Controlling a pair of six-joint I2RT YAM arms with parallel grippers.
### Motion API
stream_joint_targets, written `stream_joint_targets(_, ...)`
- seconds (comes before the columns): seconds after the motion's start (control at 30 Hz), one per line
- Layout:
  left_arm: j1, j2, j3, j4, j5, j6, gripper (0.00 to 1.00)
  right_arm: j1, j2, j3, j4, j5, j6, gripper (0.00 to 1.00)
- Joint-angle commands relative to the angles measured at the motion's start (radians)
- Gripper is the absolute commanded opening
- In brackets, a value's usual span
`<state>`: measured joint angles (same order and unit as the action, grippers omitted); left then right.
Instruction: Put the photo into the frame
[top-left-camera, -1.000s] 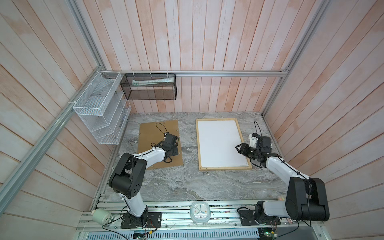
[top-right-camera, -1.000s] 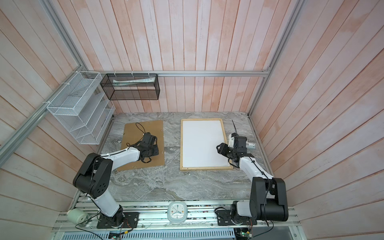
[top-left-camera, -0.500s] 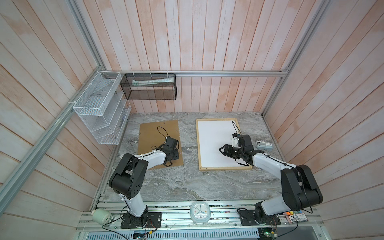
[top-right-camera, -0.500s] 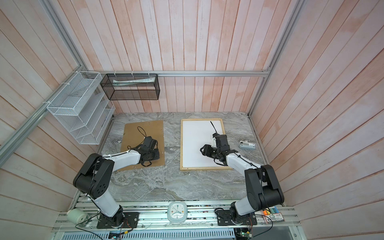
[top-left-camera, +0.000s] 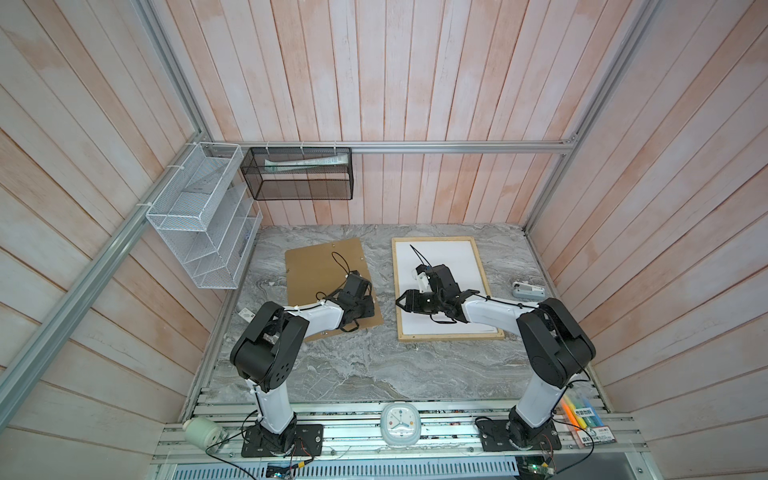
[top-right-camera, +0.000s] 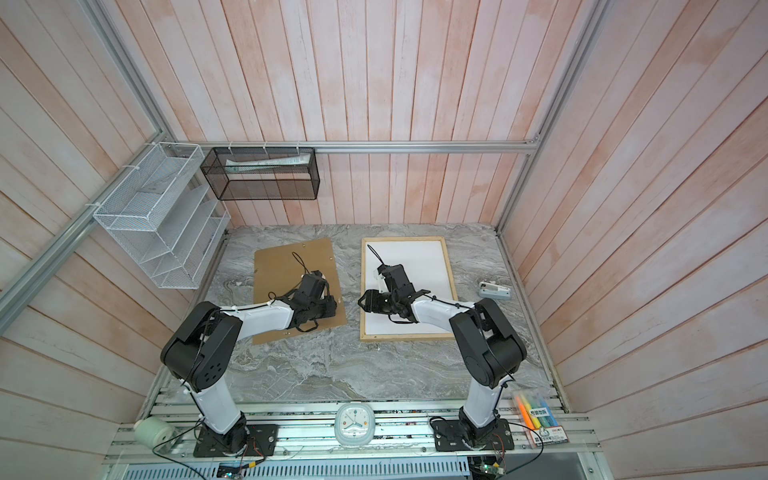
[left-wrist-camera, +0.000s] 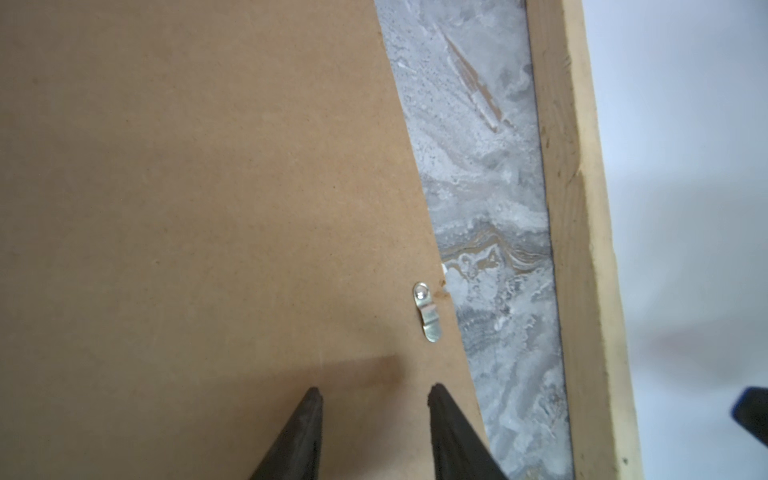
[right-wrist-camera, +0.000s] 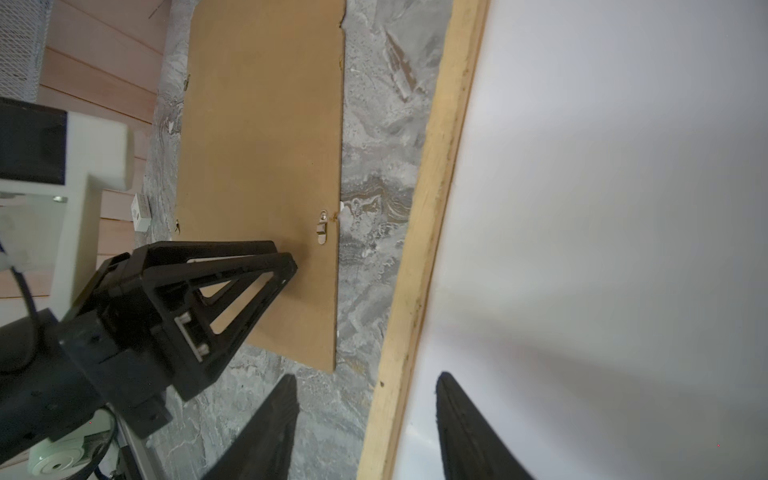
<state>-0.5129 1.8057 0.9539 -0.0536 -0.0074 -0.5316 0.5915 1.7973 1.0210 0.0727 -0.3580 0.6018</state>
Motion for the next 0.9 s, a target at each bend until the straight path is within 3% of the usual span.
stream_joint_targets(0.0,-0.01,0.029,-0.006,0.0,0.063,-0.005,0.44,0.028,0.046,0.054,0.016,-0.003,0.012,0.55)
stream_joint_targets(0.3,0.008,-0.195,-0.072,-0.113,-0.11,-0.016,0.49,0.077,0.137,0.145,-0.013,-0.006,-0.003,0.54)
stream_joint_targets(0.63,0.198,-0.452,-0.281,-0.265,-0.195,-0.095,0.51,0.105,0.202,0.211,-0.052,0.001,-0.019,0.54)
stream_joint_targets(0.87,0.338,-0.548,-0.377,-0.269,-0.137,-0.103,0.51,0.12,0.245,0.284,-0.144,0.034,-0.022,0.52)
